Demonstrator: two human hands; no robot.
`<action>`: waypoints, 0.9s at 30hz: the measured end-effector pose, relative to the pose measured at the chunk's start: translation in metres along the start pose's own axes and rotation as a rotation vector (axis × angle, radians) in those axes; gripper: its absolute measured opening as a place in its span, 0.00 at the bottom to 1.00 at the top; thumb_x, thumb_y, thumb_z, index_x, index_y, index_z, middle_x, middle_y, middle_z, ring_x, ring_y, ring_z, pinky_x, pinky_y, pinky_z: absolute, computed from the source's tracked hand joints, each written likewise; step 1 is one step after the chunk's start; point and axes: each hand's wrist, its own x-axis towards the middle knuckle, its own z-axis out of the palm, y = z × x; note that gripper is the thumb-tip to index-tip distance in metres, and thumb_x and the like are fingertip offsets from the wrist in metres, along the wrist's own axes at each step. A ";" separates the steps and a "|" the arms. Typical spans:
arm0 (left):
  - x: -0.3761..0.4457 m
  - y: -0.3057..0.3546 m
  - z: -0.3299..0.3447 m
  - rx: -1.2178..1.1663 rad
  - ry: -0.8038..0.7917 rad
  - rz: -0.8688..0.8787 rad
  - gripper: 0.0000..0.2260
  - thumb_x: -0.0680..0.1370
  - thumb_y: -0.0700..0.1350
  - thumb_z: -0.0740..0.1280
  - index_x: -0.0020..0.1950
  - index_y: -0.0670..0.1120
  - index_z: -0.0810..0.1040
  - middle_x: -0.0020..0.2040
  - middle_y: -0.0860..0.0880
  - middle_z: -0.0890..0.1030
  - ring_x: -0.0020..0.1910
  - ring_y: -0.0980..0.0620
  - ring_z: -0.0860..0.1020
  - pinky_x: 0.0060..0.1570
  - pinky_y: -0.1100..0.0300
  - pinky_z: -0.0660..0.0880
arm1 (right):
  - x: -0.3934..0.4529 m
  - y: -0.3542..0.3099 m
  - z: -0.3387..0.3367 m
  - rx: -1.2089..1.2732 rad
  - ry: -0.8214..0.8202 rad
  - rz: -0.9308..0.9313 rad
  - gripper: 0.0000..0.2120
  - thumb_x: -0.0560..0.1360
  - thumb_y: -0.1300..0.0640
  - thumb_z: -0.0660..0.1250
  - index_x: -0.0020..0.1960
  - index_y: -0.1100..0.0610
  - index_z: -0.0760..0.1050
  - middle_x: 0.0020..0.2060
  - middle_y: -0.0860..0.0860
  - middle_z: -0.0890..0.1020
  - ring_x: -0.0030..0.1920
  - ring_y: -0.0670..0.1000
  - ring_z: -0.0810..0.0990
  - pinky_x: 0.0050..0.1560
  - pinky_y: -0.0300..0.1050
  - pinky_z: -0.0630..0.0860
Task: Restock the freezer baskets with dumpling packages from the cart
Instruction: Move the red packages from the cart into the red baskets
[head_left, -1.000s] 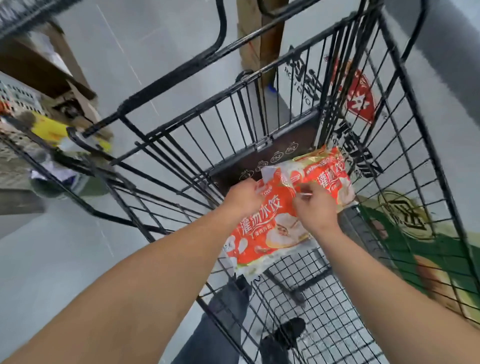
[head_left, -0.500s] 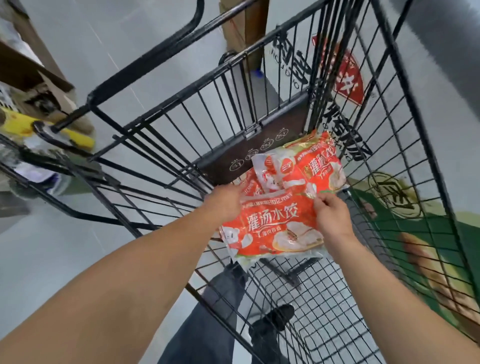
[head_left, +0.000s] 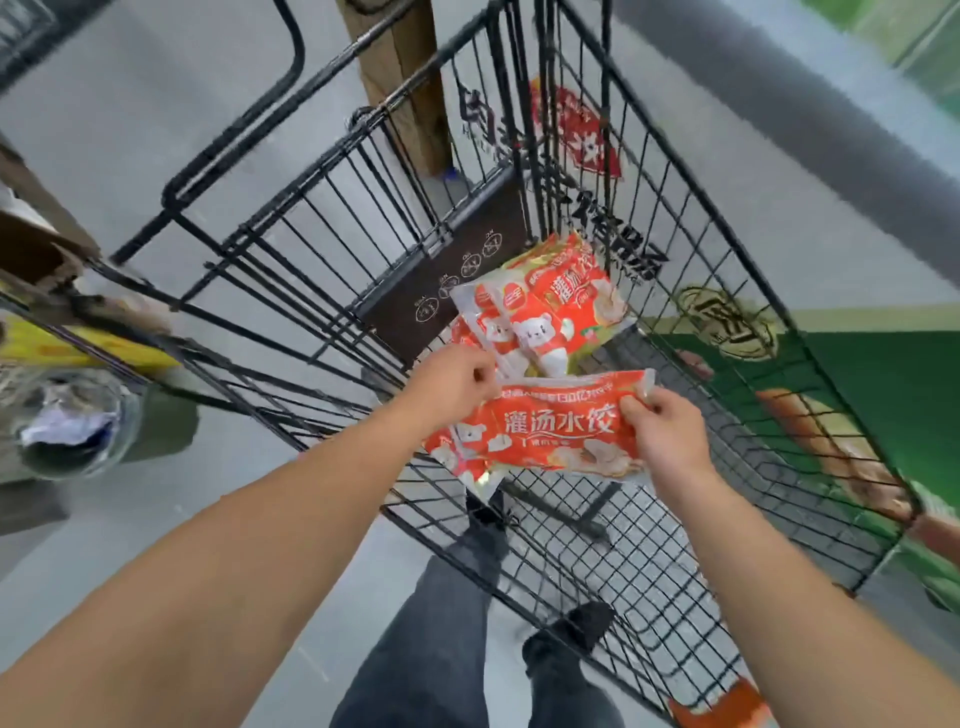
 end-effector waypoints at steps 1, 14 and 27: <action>-0.008 0.017 -0.002 0.002 0.014 0.035 0.10 0.76 0.46 0.72 0.36 0.51 0.75 0.38 0.53 0.79 0.40 0.51 0.79 0.44 0.55 0.76 | -0.013 0.003 -0.016 0.023 0.031 -0.003 0.07 0.79 0.56 0.65 0.46 0.55 0.80 0.42 0.52 0.86 0.45 0.54 0.85 0.53 0.58 0.81; -0.155 0.278 0.042 0.170 0.046 0.567 0.08 0.79 0.50 0.68 0.42 0.49 0.79 0.36 0.56 0.77 0.40 0.53 0.77 0.42 0.59 0.72 | -0.185 0.114 -0.243 0.491 0.450 -0.099 0.08 0.77 0.51 0.68 0.46 0.56 0.79 0.42 0.53 0.87 0.46 0.56 0.86 0.54 0.60 0.81; -0.313 0.471 0.152 0.166 0.114 0.828 0.09 0.78 0.48 0.70 0.38 0.49 0.81 0.31 0.56 0.79 0.31 0.61 0.75 0.34 0.62 0.68 | -0.340 0.259 -0.423 0.639 0.667 -0.301 0.06 0.78 0.53 0.69 0.46 0.56 0.80 0.42 0.51 0.86 0.46 0.55 0.85 0.53 0.59 0.81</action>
